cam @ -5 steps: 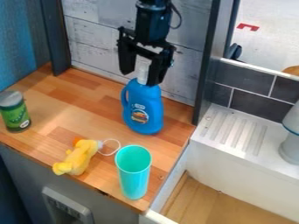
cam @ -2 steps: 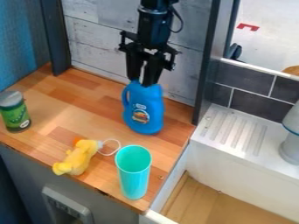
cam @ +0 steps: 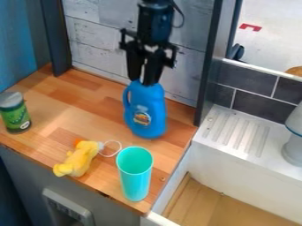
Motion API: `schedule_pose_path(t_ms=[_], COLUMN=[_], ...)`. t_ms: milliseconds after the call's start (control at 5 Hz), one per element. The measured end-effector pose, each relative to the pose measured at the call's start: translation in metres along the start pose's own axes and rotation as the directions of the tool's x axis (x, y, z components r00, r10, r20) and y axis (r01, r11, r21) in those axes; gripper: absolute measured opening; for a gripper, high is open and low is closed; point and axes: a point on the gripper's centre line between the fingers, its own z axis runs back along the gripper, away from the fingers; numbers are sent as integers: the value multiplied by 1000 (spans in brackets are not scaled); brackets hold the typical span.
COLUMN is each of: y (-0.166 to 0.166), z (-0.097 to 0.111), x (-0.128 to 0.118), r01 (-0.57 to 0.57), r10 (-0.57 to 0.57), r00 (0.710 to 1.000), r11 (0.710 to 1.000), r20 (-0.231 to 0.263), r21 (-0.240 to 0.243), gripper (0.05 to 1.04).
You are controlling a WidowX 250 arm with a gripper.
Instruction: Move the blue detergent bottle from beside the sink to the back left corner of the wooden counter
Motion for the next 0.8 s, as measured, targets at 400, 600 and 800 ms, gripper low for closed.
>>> schedule_pose_path(t_ms=[400,600,800], y=[55,84,120], z=[65,48,38], x=[-15,-18,-20], r01=[-1,-19,-74], r10=[-2,16,71], r00=[992,999,997], r11=[1000,998,993], r20=[123,50,33], r21=[22,64,96], gripper=[457,457,457])
